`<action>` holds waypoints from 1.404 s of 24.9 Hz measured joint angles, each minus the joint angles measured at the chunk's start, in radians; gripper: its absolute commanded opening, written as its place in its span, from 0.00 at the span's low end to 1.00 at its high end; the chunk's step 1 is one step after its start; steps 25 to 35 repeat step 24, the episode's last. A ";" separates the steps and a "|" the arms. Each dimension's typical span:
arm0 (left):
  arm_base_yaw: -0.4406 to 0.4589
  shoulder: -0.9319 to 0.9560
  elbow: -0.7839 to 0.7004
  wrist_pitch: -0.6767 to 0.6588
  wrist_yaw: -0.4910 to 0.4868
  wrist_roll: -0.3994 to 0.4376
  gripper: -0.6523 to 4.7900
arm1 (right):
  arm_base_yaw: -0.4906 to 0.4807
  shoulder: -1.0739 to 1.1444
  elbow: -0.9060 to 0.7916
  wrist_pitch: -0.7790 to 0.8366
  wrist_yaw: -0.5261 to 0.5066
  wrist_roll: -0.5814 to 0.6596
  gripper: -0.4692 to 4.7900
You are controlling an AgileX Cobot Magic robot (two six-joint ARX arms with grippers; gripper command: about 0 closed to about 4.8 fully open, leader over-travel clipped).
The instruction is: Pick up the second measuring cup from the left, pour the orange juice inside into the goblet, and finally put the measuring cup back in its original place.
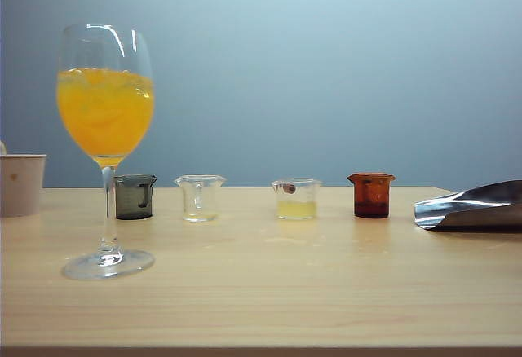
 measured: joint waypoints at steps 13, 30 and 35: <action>0.000 0.000 -0.002 0.044 0.003 0.174 0.11 | -0.082 -0.146 -0.066 -0.083 -0.003 -0.001 0.16; 0.000 0.000 -0.002 0.037 0.004 0.176 0.11 | -0.081 -0.148 -0.066 -0.081 -0.003 -0.001 0.16; 0.000 0.000 -0.002 0.037 0.004 0.176 0.11 | -0.081 -0.148 -0.066 -0.081 -0.003 -0.001 0.16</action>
